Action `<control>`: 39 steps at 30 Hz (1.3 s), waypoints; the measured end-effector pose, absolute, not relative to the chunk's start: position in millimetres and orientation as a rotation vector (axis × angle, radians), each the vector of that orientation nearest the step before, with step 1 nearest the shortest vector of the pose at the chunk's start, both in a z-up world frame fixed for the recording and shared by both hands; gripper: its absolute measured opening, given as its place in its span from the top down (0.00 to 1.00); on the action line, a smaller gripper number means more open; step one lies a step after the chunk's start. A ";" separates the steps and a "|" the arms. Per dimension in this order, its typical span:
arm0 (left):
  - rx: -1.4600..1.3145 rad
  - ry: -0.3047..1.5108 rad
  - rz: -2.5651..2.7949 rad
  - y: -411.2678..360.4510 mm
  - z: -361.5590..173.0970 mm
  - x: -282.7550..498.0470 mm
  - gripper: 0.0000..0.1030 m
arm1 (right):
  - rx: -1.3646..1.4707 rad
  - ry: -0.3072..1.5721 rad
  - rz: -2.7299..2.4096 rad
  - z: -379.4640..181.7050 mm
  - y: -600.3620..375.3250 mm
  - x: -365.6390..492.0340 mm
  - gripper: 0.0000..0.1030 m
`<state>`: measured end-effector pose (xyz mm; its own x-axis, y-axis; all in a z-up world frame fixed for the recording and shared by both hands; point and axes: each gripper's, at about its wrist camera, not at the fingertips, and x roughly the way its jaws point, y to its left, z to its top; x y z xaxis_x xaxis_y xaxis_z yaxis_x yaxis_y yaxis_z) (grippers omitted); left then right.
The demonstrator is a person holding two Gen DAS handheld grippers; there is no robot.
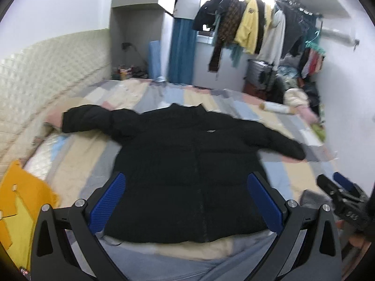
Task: Fold large clothes
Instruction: 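Reach the right tool to the jacket sleeve cuff and grasp it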
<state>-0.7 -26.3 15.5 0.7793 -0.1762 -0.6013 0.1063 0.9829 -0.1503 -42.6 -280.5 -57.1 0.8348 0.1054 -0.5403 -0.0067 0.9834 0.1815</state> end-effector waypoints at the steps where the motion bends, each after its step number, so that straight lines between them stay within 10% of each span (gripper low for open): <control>1: -0.111 0.655 -0.155 -27.2 19.0 4.5 0.00 | 0.172 0.566 0.055 -53.5 -283.5 -39.1 0.00; 16: 0.046 0.495 -0.115 -50.1 25.0 89.0 0.00 | 0.228 0.487 -0.104 -64.5 -357.7 40.7 0.00; 39: -0.038 0.541 -0.124 -17.2 -107.4 152.0 0.00 | 0.492 0.532 -0.142 -187.4 -497.6 192.6 0.00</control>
<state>152.0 -17.2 -107.5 0.8498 -0.1279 -0.5113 0.1078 0.9918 -0.0689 192.6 -497.6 -187.4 0.8552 -0.0047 -0.5182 0.2547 0.8747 0.4124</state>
